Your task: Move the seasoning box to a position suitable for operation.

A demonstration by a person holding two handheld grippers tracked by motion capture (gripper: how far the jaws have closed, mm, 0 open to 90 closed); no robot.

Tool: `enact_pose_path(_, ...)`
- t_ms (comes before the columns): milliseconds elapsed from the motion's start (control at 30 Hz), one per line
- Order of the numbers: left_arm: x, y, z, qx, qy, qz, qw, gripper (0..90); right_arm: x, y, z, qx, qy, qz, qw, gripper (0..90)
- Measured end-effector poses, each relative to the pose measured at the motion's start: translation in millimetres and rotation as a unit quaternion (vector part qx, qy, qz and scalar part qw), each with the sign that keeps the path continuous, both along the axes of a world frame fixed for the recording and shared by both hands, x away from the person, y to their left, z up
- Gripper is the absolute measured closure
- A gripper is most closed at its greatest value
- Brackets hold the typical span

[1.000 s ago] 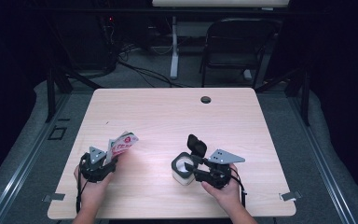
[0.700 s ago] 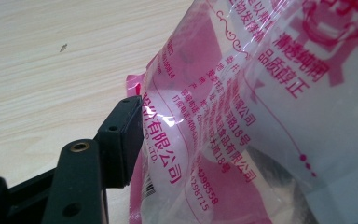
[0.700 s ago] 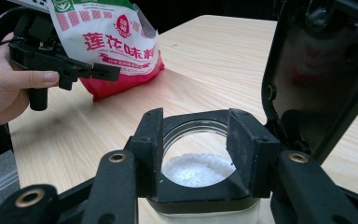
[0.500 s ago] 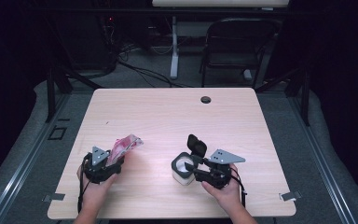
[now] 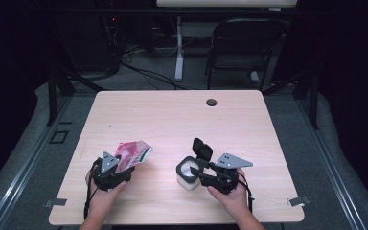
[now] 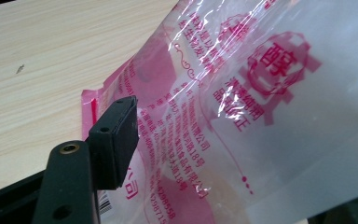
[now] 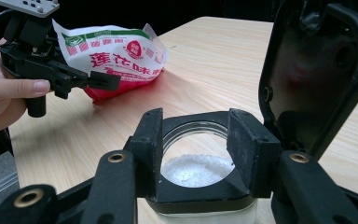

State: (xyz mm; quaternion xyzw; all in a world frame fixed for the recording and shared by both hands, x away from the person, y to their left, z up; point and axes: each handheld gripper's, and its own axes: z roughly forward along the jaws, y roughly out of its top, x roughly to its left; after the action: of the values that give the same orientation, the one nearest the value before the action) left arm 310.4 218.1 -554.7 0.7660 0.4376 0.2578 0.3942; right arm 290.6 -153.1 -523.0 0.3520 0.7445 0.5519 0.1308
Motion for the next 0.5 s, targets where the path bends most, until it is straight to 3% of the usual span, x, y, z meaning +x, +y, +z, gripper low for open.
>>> enact_pose_path(200, -2.8, -4.6, 1.2, 0.001, 0.003, -0.011, 0.9999, 35.9, 0.1, 0.0, -0.2, -0.003, 0.001, -0.001, 1.0, 55.7)
enact_pose_path(500, -12.3, -22.9, 4.7, 0.037, 0.015, -0.053, 0.9978, 36.3, 0.0, -1.5, 0.6, -0.002, 0.0, -0.002, 1.0, 54.9)
